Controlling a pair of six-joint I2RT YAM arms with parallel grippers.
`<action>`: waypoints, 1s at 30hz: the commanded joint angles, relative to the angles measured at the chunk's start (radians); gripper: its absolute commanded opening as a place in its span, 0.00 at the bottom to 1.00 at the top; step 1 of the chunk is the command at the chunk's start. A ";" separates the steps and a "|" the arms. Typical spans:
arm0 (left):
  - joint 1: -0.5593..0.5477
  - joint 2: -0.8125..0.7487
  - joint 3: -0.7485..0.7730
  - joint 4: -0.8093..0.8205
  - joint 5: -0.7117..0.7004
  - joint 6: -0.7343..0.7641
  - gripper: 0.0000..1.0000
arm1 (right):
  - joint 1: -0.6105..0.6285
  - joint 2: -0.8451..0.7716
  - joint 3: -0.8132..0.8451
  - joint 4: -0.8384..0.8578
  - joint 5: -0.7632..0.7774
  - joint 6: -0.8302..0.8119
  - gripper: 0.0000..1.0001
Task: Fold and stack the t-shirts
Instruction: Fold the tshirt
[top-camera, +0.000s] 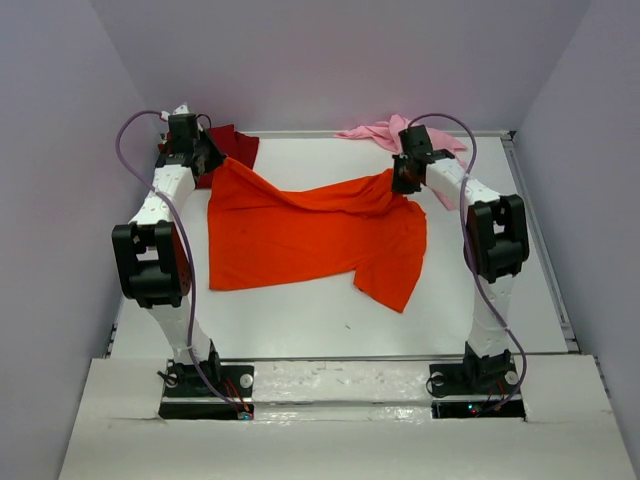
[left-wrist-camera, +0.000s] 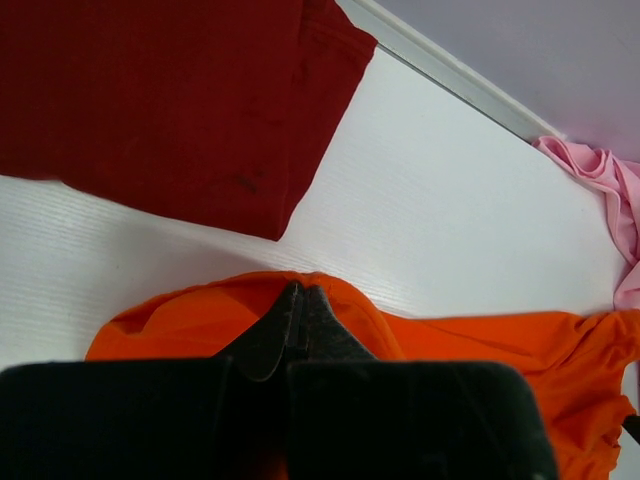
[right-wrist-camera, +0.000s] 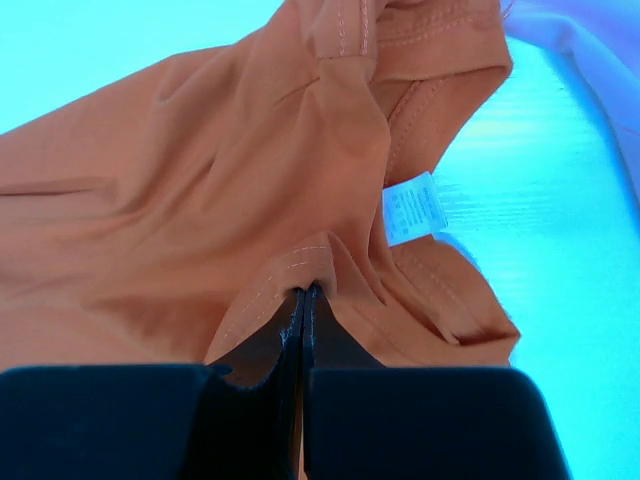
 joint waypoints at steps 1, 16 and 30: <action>0.005 -0.031 -0.005 0.028 0.022 0.004 0.00 | 0.004 0.062 0.057 -0.037 0.017 -0.010 0.00; 0.007 -0.033 -0.013 0.038 0.058 -0.002 0.00 | 0.004 0.119 0.141 -0.063 0.025 0.001 0.39; 0.007 -0.030 -0.014 0.043 0.065 -0.002 0.00 | 0.004 0.168 0.212 -0.089 0.008 -0.008 0.40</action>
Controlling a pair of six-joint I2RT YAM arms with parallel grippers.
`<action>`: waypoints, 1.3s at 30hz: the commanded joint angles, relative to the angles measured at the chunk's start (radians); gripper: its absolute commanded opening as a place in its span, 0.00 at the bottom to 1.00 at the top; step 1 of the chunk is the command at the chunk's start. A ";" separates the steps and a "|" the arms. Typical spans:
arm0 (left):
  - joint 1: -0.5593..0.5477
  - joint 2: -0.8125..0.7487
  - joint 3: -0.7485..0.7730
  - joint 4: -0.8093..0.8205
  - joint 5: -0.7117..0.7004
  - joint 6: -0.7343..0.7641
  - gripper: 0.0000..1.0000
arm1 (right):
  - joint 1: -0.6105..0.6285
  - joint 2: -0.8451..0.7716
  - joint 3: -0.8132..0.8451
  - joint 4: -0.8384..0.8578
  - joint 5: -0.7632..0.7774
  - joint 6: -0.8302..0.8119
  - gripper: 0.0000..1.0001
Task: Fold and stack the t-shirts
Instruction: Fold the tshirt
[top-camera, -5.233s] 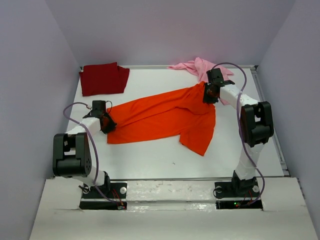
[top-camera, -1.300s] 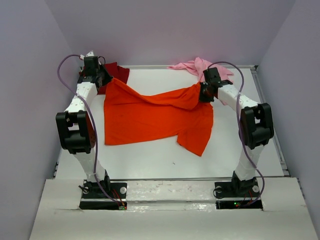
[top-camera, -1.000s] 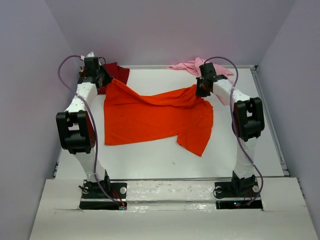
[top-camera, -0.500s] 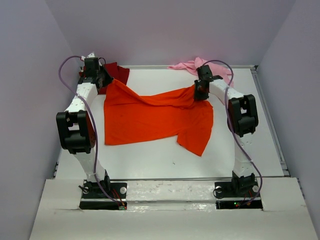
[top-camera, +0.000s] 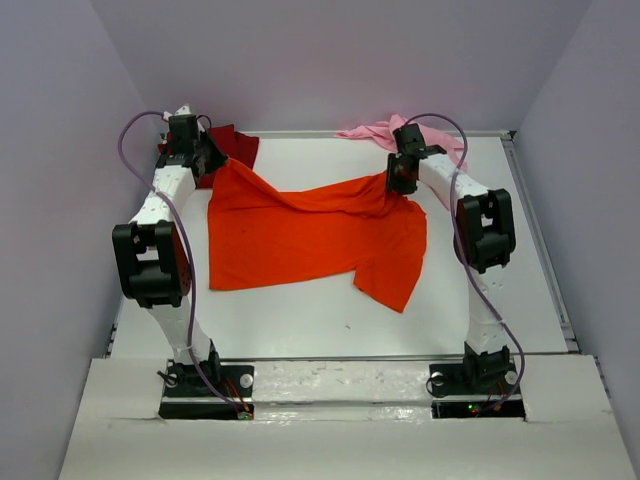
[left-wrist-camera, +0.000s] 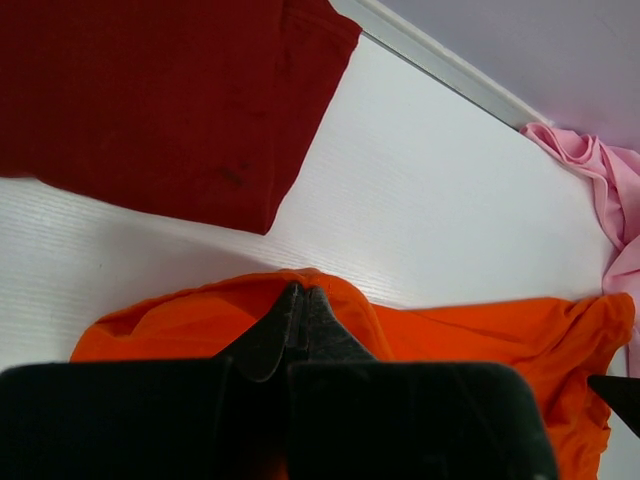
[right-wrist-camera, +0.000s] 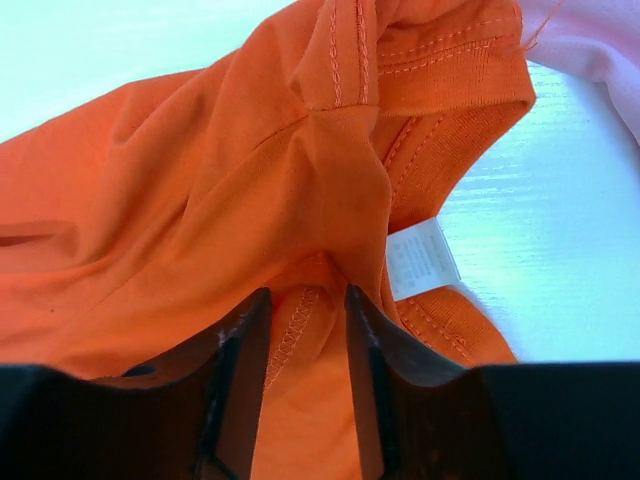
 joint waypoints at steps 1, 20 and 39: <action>0.007 -0.028 -0.004 0.037 0.026 -0.001 0.00 | 0.004 0.006 0.052 -0.014 -0.015 -0.006 0.35; 0.007 -0.033 -0.007 0.038 0.027 0.000 0.00 | 0.004 0.005 0.000 -0.007 -0.018 -0.005 0.44; 0.007 -0.034 -0.013 0.047 0.037 0.000 0.00 | 0.004 0.009 0.015 -0.007 -0.018 -0.026 0.15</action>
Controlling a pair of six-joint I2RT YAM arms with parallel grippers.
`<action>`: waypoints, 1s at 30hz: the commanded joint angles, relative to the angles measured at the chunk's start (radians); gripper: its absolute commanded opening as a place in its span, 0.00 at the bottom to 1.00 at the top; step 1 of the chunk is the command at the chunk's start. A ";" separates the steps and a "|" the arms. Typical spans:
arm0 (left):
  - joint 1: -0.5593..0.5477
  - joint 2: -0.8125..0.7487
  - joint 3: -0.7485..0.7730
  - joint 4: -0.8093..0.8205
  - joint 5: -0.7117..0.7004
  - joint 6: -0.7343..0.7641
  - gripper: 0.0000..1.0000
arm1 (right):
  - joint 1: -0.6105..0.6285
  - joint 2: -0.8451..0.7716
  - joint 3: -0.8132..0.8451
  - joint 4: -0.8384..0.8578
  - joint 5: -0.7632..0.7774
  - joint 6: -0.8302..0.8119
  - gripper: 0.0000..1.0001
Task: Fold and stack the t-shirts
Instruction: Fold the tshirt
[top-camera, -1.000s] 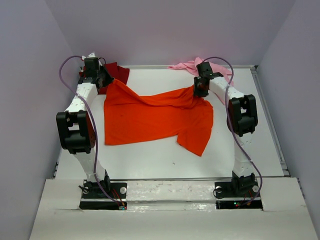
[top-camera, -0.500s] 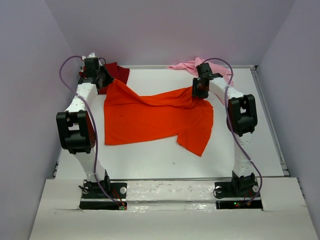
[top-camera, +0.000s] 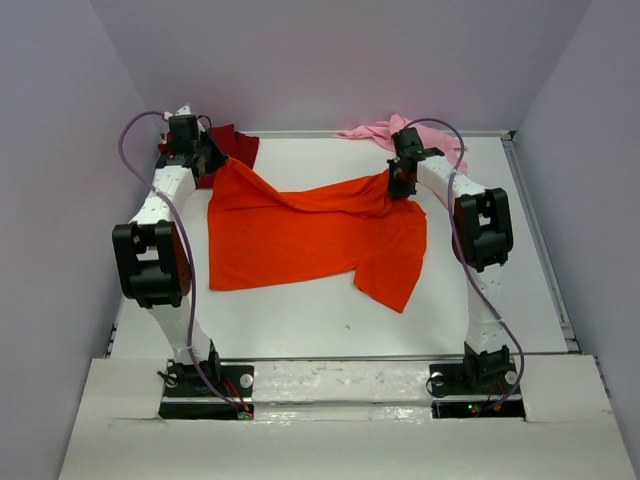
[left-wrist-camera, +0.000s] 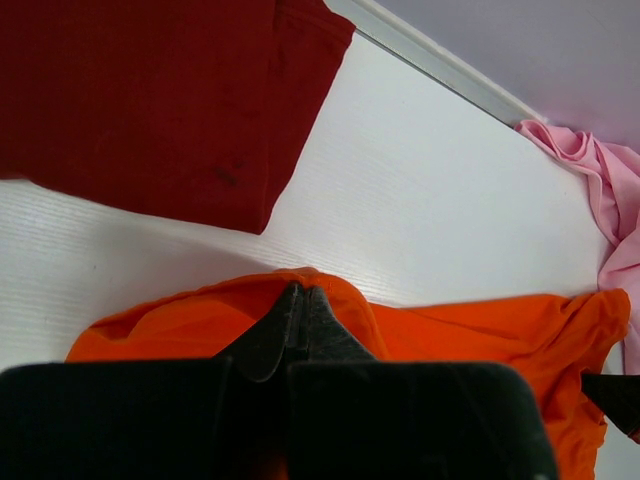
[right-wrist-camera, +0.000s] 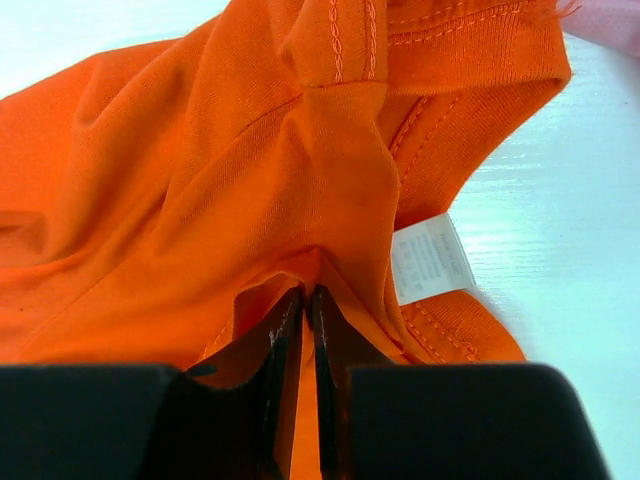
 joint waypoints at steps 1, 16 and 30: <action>0.007 -0.033 -0.011 0.041 0.023 0.000 0.00 | 0.004 -0.022 0.022 0.003 0.010 -0.019 0.16; -0.009 -0.028 -0.014 0.034 -0.001 0.021 0.00 | 0.004 -0.128 0.083 -0.061 0.142 -0.053 0.00; -0.036 -0.100 -0.007 0.009 -0.091 0.063 0.00 | -0.062 -0.221 0.167 -0.061 0.123 -0.053 0.00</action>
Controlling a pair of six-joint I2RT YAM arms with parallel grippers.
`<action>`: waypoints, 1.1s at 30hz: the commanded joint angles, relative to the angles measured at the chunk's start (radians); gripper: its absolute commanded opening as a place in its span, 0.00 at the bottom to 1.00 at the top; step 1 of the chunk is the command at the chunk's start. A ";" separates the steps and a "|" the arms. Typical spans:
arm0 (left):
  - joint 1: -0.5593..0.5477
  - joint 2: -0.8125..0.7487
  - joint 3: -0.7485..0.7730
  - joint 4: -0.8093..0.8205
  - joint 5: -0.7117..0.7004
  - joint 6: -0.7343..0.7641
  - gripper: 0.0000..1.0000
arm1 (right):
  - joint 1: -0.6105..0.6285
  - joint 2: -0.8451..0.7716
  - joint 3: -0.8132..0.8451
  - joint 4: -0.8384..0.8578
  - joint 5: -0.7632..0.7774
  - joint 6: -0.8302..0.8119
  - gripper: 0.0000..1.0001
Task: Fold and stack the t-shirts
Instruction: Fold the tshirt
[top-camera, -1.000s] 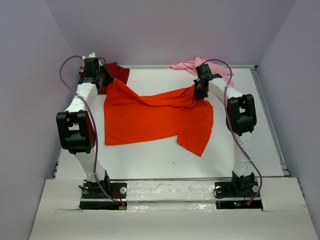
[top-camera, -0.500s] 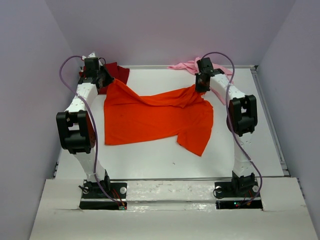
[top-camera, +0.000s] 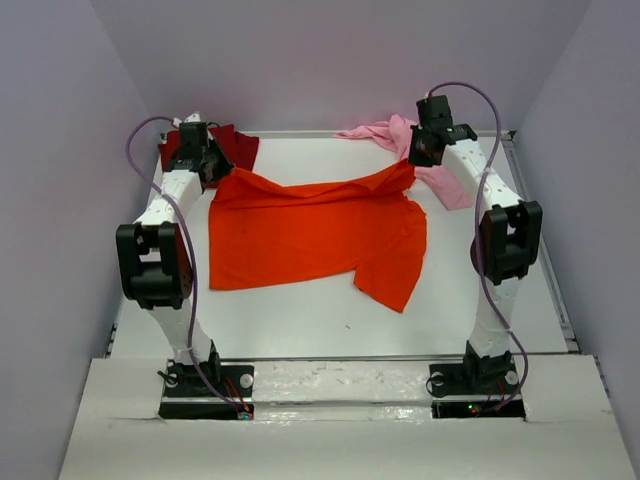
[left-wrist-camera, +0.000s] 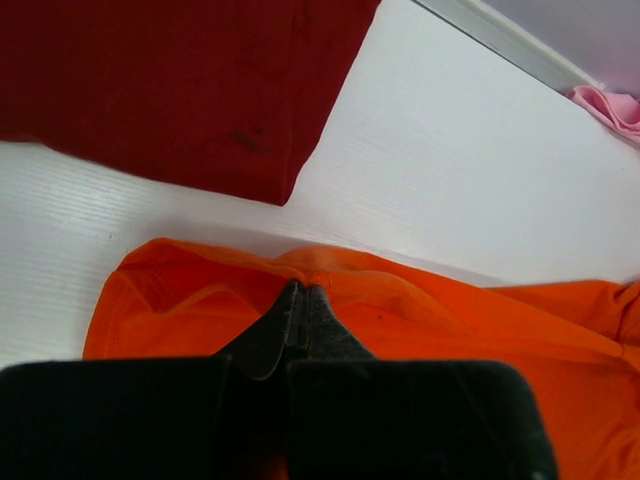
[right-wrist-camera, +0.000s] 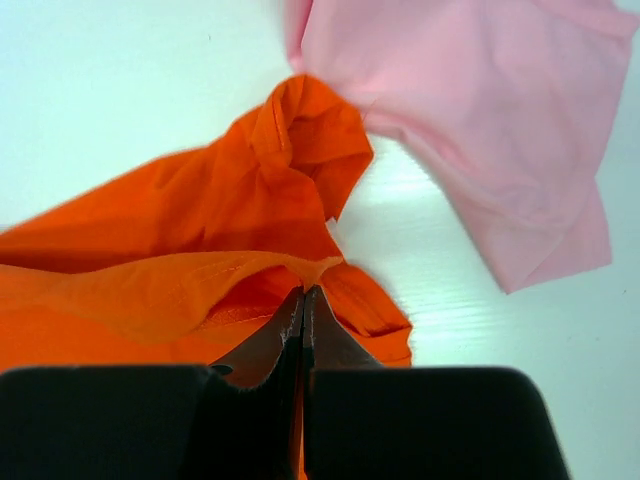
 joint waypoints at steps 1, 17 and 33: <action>0.003 -0.094 0.065 0.029 -0.015 0.032 0.00 | -0.020 0.007 0.132 0.011 -0.004 -0.015 0.00; 0.003 0.012 0.313 0.039 -0.061 0.067 0.00 | -0.039 0.258 0.560 -0.003 -0.067 -0.049 0.00; 0.003 -0.033 0.077 0.011 -0.121 0.018 0.00 | -0.048 -0.028 0.044 0.141 -0.108 0.004 0.00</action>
